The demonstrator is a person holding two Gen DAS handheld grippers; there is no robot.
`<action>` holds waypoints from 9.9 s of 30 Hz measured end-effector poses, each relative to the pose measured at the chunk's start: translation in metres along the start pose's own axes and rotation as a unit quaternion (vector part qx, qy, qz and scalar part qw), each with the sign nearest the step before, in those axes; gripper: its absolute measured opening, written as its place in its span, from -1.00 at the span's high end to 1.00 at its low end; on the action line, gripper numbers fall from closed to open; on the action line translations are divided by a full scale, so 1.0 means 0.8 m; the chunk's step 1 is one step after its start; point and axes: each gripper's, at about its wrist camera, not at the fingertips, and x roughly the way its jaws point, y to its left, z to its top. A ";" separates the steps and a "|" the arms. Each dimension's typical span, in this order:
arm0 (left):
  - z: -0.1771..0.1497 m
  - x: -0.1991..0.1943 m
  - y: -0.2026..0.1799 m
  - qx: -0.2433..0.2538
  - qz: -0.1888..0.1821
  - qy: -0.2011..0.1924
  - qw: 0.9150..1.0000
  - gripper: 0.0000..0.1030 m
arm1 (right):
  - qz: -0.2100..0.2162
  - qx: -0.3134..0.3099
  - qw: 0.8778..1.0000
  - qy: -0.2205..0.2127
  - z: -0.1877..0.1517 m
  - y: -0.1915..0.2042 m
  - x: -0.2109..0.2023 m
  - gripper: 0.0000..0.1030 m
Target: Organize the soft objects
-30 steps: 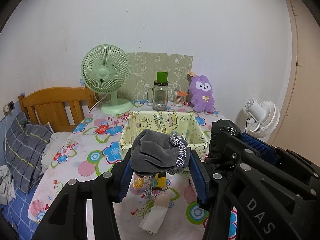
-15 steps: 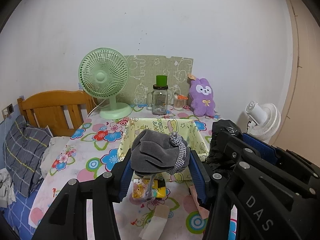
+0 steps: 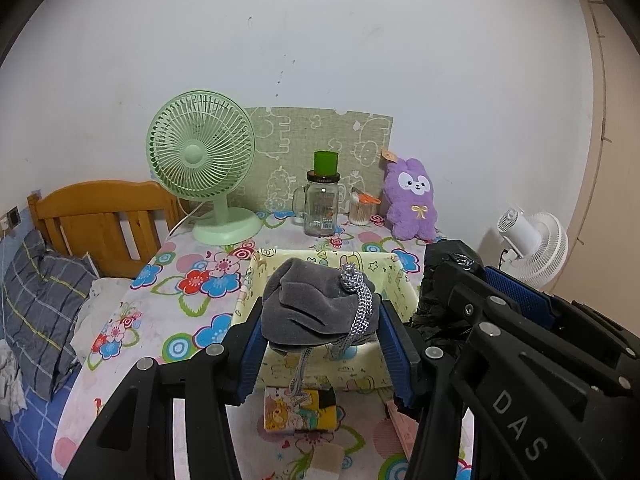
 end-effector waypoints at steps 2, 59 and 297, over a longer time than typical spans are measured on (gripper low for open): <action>0.004 0.005 0.002 0.001 0.000 -0.001 1.000 -0.05 | 0.000 0.001 1.000 0.000 0.005 0.000 0.007 0.35; -0.005 0.186 0.028 -0.001 0.000 0.102 0.995 -0.58 | 0.014 0.005 0.993 0.113 0.000 -0.014 0.219 0.35; 0.020 0.064 0.011 0.045 0.015 0.057 0.997 0.62 | 0.005 -0.007 0.997 0.070 0.023 0.003 0.077 0.49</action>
